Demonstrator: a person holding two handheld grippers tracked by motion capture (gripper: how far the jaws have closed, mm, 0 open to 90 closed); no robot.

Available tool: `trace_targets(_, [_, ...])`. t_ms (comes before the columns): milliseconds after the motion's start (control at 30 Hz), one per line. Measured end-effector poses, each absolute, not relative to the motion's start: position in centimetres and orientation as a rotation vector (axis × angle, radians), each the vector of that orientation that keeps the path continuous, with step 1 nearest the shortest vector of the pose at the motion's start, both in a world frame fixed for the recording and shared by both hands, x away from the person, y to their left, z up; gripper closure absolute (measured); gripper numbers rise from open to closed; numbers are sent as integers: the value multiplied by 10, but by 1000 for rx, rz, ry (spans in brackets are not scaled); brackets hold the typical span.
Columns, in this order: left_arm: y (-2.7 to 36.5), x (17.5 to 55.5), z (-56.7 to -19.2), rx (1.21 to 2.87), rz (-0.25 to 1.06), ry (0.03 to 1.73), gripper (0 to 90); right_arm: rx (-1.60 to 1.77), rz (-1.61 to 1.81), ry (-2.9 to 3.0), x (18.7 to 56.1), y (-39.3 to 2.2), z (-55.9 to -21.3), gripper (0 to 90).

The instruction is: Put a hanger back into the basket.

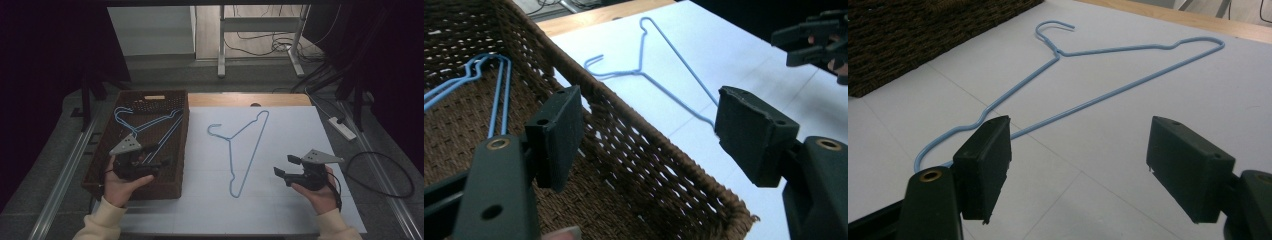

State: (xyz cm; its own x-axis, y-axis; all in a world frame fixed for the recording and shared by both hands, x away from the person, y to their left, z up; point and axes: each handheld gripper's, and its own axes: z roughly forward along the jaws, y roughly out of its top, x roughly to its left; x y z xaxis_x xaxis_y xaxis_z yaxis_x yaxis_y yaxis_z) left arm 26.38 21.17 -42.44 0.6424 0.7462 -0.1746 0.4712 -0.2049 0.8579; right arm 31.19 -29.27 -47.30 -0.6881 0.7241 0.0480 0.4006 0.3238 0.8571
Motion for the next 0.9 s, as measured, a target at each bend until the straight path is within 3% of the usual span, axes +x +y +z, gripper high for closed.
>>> trace_targets(900, [207,254,-433,1871,365,944,289,996,1315,2258,314,-290,-471,282])
